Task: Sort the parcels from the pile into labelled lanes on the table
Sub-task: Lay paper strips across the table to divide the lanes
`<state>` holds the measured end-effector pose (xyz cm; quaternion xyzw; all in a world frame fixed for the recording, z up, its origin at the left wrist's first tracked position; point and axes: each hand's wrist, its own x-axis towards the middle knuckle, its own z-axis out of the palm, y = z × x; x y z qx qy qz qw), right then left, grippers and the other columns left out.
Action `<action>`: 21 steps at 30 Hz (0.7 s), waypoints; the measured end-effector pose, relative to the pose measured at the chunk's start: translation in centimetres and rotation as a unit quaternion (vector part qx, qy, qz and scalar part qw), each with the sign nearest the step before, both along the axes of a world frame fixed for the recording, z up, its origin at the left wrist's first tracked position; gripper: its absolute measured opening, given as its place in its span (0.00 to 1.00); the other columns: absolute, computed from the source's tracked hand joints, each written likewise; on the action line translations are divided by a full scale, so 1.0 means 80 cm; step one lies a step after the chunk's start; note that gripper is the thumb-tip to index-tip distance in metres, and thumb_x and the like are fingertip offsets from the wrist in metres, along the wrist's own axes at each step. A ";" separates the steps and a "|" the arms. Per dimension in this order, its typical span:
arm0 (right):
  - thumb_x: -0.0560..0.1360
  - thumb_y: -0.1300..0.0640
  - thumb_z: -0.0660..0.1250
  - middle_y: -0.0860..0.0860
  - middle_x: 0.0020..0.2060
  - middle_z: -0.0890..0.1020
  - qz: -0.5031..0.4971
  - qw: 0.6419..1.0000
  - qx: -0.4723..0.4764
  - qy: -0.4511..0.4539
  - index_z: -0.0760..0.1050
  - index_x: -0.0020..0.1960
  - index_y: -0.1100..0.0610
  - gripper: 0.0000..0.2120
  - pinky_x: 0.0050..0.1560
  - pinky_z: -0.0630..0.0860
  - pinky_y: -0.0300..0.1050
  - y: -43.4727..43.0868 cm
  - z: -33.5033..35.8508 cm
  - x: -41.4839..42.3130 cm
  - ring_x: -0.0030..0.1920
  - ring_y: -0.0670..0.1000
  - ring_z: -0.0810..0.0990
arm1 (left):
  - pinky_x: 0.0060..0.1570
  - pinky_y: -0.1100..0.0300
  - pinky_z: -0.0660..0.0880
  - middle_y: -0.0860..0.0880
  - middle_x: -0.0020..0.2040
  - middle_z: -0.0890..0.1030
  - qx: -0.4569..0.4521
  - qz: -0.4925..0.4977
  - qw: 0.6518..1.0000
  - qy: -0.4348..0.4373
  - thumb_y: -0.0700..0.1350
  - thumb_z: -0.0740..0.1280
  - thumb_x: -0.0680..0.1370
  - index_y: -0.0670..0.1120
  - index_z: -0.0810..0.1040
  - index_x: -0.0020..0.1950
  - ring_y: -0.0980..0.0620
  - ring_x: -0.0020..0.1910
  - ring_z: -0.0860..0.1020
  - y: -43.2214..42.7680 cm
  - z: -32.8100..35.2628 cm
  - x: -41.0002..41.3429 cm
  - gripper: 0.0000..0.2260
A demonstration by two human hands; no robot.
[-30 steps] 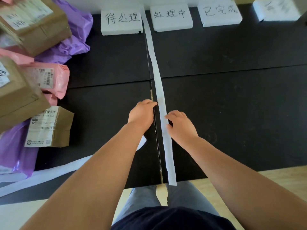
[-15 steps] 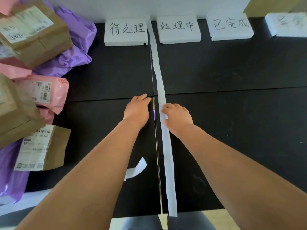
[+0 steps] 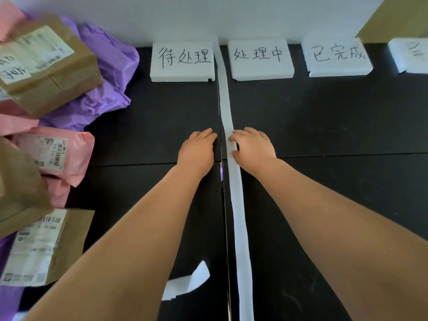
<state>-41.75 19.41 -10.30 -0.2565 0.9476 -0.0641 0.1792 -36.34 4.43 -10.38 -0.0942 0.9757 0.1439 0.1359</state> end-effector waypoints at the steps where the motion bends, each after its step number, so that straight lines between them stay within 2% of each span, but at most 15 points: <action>1: 0.82 0.55 0.61 0.48 0.75 0.69 -0.007 1.000 -0.013 0.000 0.71 0.72 0.50 0.18 0.76 0.55 0.54 -0.001 0.000 -0.006 0.77 0.53 0.60 | 0.74 0.50 0.63 0.51 0.80 0.58 0.000 -0.001 1.000 0.000 0.39 0.58 0.83 0.49 0.61 0.79 0.48 0.78 0.58 -0.002 -0.001 -0.006 0.23; 5: 0.80 0.54 0.65 0.46 0.68 0.76 -0.028 0.997 -0.064 0.015 0.77 0.63 0.48 0.12 0.73 0.63 0.50 -0.001 -0.008 -0.015 0.71 0.51 0.70 | 0.75 0.49 0.61 0.50 0.80 0.57 0.000 -0.010 1.000 0.023 0.39 0.55 0.84 0.48 0.60 0.79 0.47 0.78 0.56 -0.008 -0.004 -0.037 0.23; 11: 0.81 0.53 0.63 0.44 0.71 0.73 -0.061 0.991 -0.120 0.025 0.79 0.62 0.47 0.12 0.76 0.56 0.51 0.005 -0.031 -0.004 0.76 0.50 0.63 | 0.76 0.46 0.55 0.51 0.82 0.50 -0.035 -0.066 0.997 -0.014 0.45 0.52 0.86 0.48 0.53 0.81 0.46 0.80 0.49 -0.014 -0.004 -0.091 0.22; 16: 0.78 0.54 0.67 0.46 0.62 0.80 -0.088 0.981 -0.162 0.064 0.84 0.53 0.50 0.08 0.69 0.63 0.51 0.000 -0.040 -0.009 0.69 0.52 0.71 | 0.77 0.43 0.51 0.50 0.82 0.47 -0.045 -0.102 0.992 -0.054 0.46 0.50 0.86 0.46 0.49 0.81 0.46 0.80 0.46 -0.015 -0.014 -0.121 0.23; 19: 0.76 0.54 0.69 0.46 0.58 0.80 -0.104 0.976 -0.180 0.065 0.84 0.48 0.51 0.06 0.67 0.63 0.51 -0.001 -0.046 -0.012 0.66 0.52 0.71 | 0.77 0.44 0.52 0.49 0.81 0.51 -0.036 -0.095 0.994 -0.040 0.47 0.52 0.86 0.46 0.52 0.80 0.46 0.80 0.50 -0.015 -0.017 -0.131 0.23; 21: 0.75 0.54 0.70 0.46 0.57 0.81 -0.111 0.973 -0.190 0.070 0.84 0.47 0.51 0.05 0.66 0.63 0.51 -0.001 -0.048 -0.013 0.64 0.52 0.72 | 0.74 0.47 0.59 0.47 0.79 0.59 -0.042 -0.089 0.995 -0.001 0.47 0.55 0.85 0.45 0.60 0.77 0.46 0.76 0.60 -0.013 -0.017 -0.136 0.21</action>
